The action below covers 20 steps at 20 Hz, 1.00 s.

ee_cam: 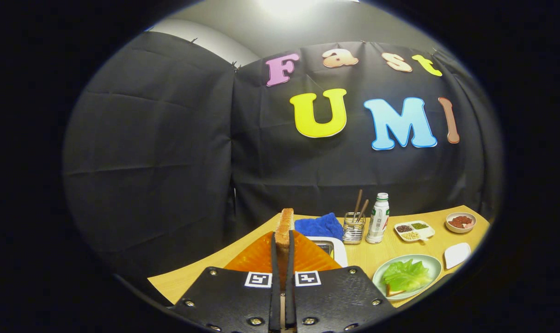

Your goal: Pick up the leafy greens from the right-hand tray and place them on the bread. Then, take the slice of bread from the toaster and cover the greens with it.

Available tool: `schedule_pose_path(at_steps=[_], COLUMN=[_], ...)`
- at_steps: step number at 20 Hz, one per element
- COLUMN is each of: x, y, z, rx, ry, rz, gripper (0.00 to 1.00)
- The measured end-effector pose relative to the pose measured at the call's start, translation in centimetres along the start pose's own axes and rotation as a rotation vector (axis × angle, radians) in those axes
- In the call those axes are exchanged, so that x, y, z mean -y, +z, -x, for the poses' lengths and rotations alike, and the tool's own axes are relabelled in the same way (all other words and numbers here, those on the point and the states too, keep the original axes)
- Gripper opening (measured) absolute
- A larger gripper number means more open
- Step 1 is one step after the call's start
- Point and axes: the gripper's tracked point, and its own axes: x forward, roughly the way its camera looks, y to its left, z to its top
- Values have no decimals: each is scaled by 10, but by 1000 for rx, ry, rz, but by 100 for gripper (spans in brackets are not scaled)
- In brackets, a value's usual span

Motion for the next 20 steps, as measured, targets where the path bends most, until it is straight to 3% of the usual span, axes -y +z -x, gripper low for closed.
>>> schedule_pose_path(at_steps=[12, 20], x=[21, 83], y=[38, 43], z=[30, 49], rx=[63, 93], ry=[21, -57], rz=[3, 4], gripper=[4, 4])
